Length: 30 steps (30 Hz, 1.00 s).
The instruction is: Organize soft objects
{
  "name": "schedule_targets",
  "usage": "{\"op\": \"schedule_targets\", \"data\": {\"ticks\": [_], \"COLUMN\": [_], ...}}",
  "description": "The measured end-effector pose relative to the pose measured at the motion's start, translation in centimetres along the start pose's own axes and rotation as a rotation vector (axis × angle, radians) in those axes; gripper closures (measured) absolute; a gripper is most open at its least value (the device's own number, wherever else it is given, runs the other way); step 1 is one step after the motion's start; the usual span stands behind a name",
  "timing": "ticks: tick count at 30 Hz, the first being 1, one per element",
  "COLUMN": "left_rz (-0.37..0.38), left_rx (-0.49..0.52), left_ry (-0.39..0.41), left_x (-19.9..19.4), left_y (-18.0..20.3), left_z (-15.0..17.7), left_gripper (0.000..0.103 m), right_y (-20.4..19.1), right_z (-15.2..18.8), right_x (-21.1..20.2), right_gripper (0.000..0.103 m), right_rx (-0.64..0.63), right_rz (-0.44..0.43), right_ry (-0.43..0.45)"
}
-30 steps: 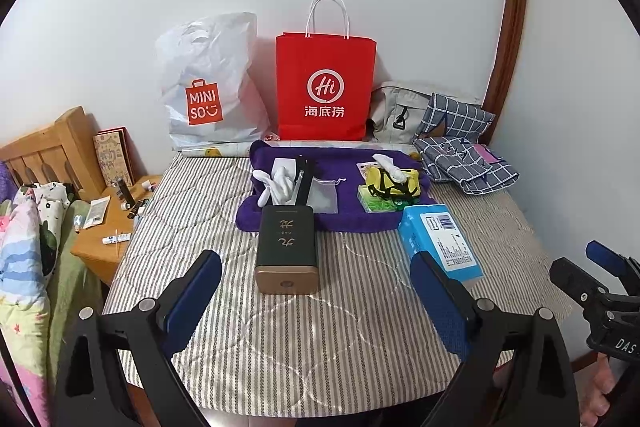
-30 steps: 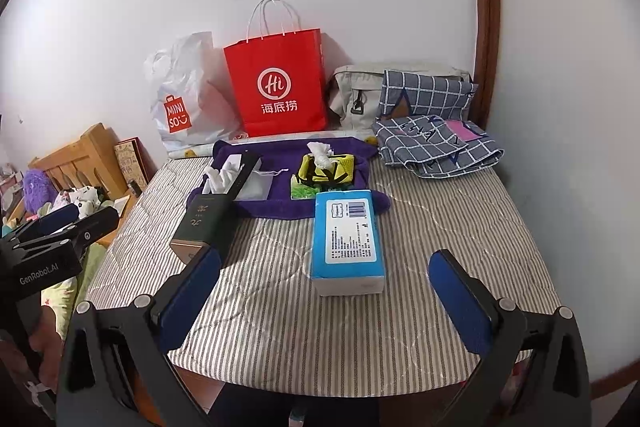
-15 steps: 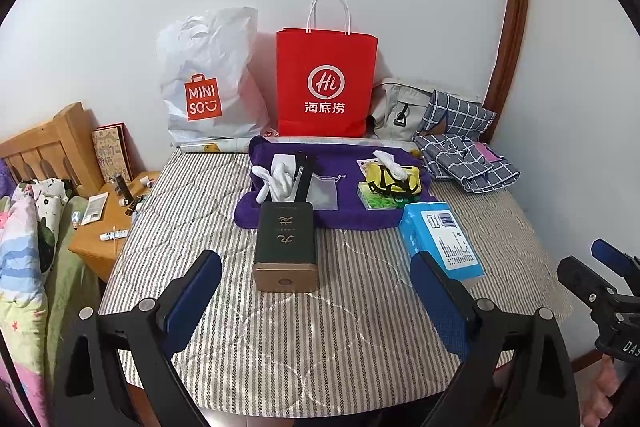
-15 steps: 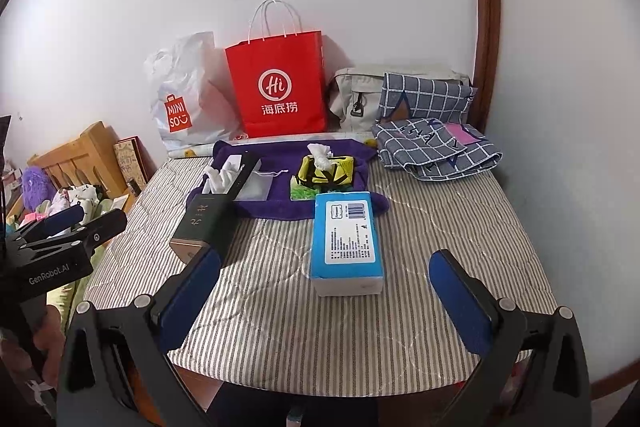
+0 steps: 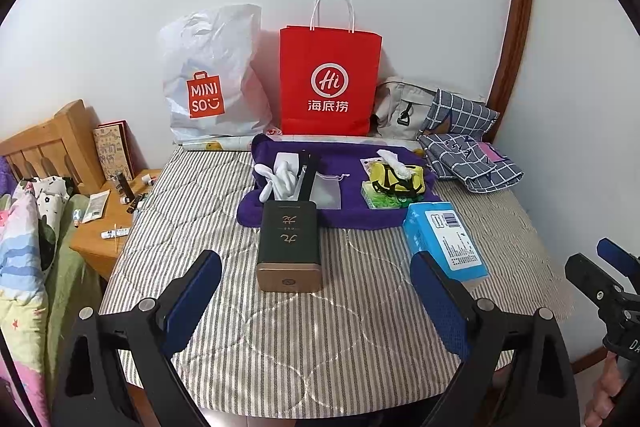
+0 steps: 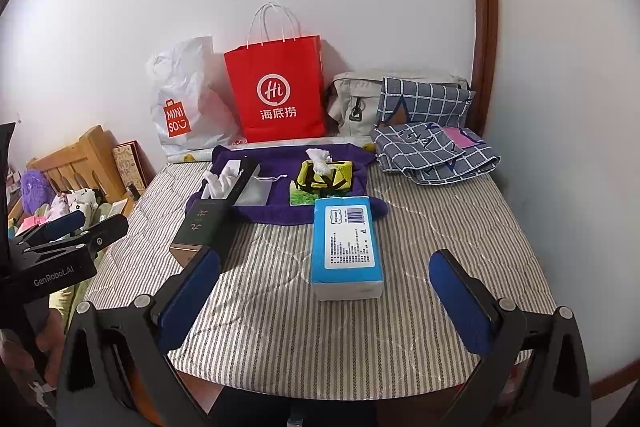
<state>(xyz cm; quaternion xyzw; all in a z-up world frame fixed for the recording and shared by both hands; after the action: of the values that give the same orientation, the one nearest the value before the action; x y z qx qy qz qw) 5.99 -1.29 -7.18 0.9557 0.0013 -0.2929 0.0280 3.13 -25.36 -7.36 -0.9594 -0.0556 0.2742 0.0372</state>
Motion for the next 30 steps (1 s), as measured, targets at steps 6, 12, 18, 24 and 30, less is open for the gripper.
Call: {"op": "schedule_targets", "data": {"ticks": [6, 12, 18, 24, 30], "left_rz": [-0.003, -0.001, 0.000, 0.000, 0.000], "left_rx": [0.003, 0.006, 0.006, 0.007, 0.011], "left_ry": [0.005, 0.010, 0.011, 0.008, 0.011], "left_x": [-0.05, -0.27, -0.27, -0.37, -0.47], "left_y": [-0.02, 0.05, 0.03, 0.07, 0.18], "left_z": [-0.09, -0.34, -0.32, -0.40, -0.63], "left_gripper": [0.007, 0.007, 0.007, 0.007, 0.007], "right_y": [-0.02, -0.14, -0.32, -0.49, -0.59], "right_z": [-0.14, -0.29, -0.30, -0.29, -0.31], "right_x": [0.03, 0.04, 0.11, 0.15, 0.19], "right_gripper": [0.000, 0.000, 0.000, 0.000, 0.000], "right_rx": [0.003, -0.003, -0.009, -0.012, -0.014], "right_rz": [-0.003, -0.003, -0.006, -0.007, -0.008], "right_ry": [0.001, 0.005, 0.004, 0.005, 0.005]}}
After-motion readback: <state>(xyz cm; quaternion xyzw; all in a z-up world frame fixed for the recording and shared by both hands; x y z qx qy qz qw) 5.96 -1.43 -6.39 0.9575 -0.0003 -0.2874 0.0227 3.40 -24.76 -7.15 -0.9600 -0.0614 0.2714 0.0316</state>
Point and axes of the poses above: each gripper's, at about its wrist camera, not at the fingertips, and x roughly the way its jaws point, y to its right, z to its underside, the point moved 9 cm from there along x, roughly the way its jaws point, and after that the axes turned 8 degrees about y, right-handed, at the moved point
